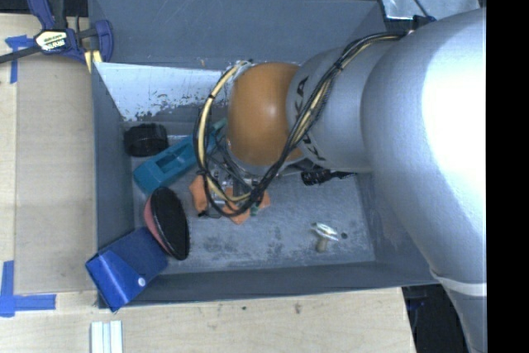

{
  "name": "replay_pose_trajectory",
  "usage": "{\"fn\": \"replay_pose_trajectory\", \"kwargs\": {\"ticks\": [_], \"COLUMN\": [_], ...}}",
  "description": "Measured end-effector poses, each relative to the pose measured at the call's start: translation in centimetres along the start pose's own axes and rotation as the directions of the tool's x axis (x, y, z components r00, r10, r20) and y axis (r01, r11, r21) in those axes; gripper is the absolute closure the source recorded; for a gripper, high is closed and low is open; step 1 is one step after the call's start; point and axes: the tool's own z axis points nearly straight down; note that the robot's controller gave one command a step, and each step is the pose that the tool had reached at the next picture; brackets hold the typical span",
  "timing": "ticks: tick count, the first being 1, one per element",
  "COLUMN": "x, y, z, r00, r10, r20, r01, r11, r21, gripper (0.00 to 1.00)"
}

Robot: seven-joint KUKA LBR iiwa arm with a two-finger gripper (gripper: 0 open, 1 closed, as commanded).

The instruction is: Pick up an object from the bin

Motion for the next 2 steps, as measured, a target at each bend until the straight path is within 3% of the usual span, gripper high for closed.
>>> {"fn": "replay_pose_trajectory", "kwargs": {"ticks": [2], "x": [0.2], "y": [-0.1], "z": [-2.5], "r00": [1.0], "r10": [0.0], "r20": [-0.006], "r01": [0.0], "r11": [1.0], "r21": [0.003], "gripper": [1.0]}}
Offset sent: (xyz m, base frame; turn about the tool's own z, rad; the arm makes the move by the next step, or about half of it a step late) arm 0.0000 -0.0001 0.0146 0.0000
